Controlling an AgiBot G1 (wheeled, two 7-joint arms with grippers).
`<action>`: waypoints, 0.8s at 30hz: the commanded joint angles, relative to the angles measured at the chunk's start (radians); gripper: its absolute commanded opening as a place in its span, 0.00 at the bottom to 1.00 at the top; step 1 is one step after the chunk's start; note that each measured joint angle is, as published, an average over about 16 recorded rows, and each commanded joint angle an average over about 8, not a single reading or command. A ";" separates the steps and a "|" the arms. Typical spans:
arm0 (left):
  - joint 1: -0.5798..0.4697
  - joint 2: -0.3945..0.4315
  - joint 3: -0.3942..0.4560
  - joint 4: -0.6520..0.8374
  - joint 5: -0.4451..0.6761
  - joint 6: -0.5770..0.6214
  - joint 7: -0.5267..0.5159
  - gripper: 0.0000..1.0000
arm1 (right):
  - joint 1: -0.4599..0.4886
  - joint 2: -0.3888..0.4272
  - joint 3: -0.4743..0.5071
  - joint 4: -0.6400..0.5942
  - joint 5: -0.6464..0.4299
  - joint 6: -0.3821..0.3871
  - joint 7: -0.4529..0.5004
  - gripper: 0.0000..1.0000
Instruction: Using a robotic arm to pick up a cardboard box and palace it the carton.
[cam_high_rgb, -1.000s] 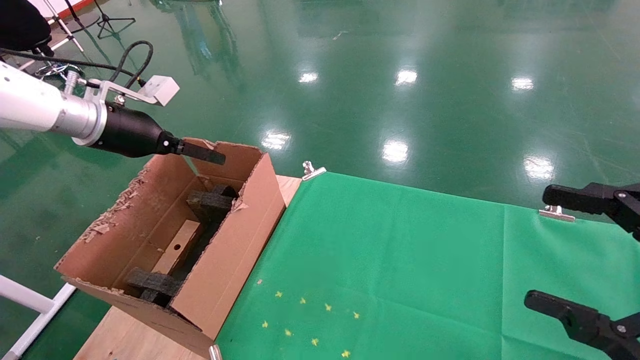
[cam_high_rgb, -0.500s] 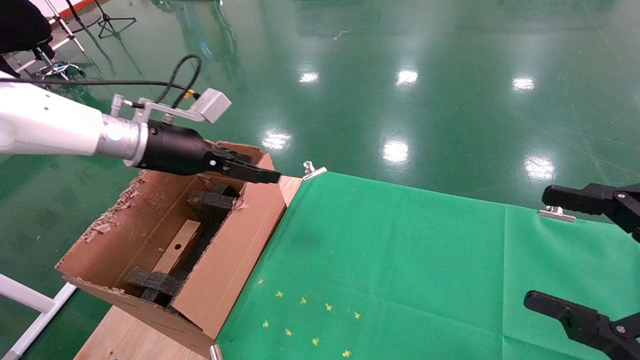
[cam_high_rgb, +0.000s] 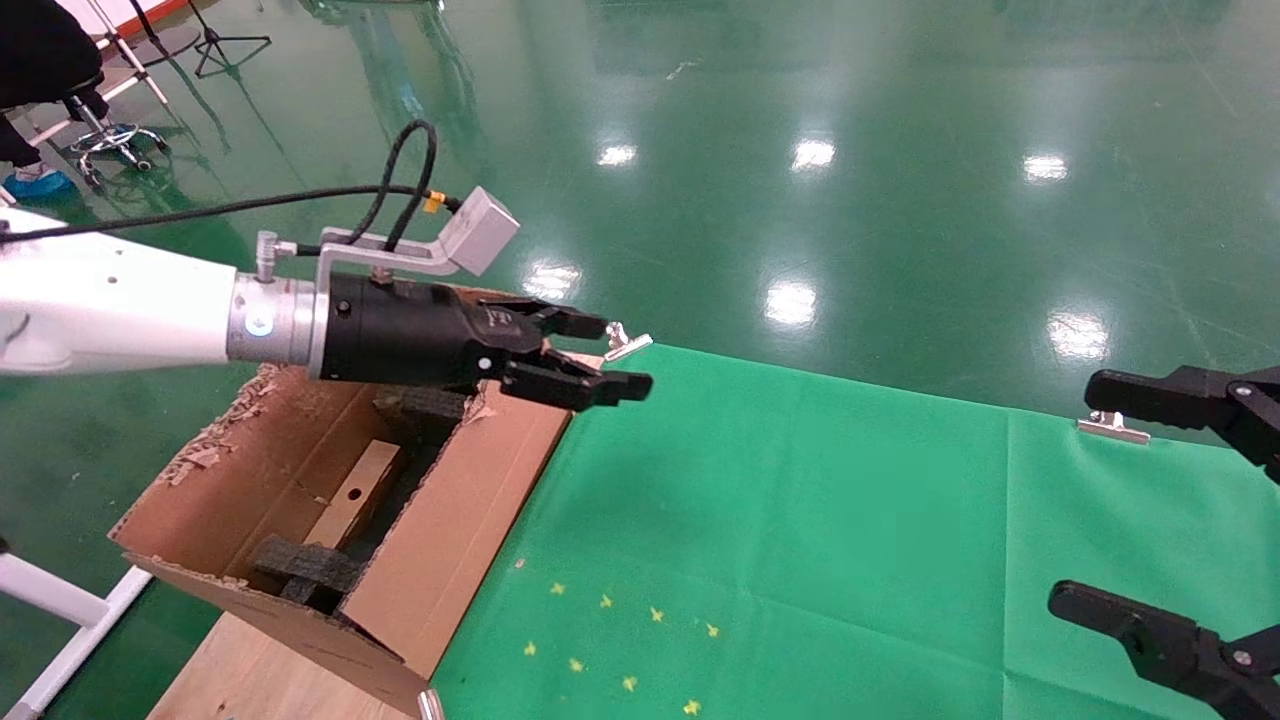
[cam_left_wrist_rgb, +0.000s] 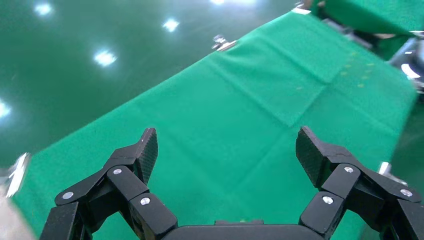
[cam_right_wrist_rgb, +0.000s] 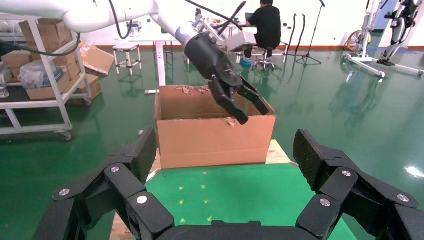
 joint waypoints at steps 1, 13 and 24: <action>0.032 -0.006 -0.028 -0.036 -0.028 0.008 0.020 1.00 | 0.000 0.000 0.000 0.000 0.000 0.000 0.000 1.00; 0.225 -0.044 -0.196 -0.247 -0.197 0.054 0.138 1.00 | 0.000 0.000 0.000 0.000 0.000 0.000 0.000 1.00; 0.393 -0.076 -0.341 -0.430 -0.343 0.095 0.240 1.00 | 0.000 0.000 0.000 0.000 0.000 0.000 0.000 1.00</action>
